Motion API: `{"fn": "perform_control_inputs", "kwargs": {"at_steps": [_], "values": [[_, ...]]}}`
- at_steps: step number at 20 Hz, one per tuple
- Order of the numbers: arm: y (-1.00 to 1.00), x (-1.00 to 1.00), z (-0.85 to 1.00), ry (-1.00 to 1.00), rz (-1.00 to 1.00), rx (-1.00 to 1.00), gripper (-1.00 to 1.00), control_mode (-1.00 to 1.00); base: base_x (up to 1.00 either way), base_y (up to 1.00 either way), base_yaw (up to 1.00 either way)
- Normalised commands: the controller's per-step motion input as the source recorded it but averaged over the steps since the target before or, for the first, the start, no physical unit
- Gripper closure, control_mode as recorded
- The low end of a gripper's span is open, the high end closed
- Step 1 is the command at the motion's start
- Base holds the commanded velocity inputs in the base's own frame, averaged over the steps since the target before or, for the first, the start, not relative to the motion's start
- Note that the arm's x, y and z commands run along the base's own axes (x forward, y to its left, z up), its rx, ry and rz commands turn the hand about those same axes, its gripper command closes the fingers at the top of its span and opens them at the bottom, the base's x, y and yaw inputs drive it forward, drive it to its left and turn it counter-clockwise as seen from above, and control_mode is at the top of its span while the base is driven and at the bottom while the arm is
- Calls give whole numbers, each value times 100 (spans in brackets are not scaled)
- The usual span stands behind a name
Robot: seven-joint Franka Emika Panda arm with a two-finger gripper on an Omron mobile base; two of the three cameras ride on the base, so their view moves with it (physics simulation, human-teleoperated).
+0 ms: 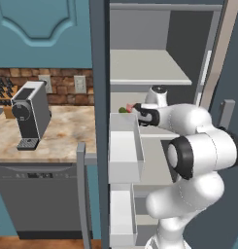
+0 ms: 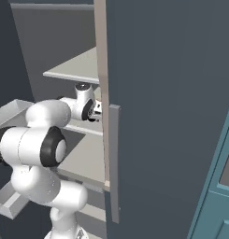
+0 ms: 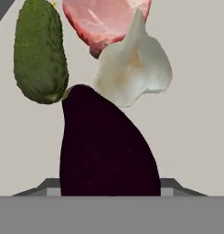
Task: Take the eggplant and garlic from the highest rack and move them to the second highest rack where the steak and cucumber are located, to maximize freezer space. Close the freezer door after rearranging.
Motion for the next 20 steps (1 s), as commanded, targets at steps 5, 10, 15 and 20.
{"fn": "perform_control_inputs", "kwargs": {"at_steps": [5,10,15,20], "values": [[-2,24,-57,1,0,0,-100,-100,0,0,0],[0,-15,-30,-13,0,0,-100,-100,0,0,0],[0,-51,-7,-17,0,0,-100,-100,0,0,0],[0,-61,3,-17,0,0,-100,-100,0,0,0]]}}
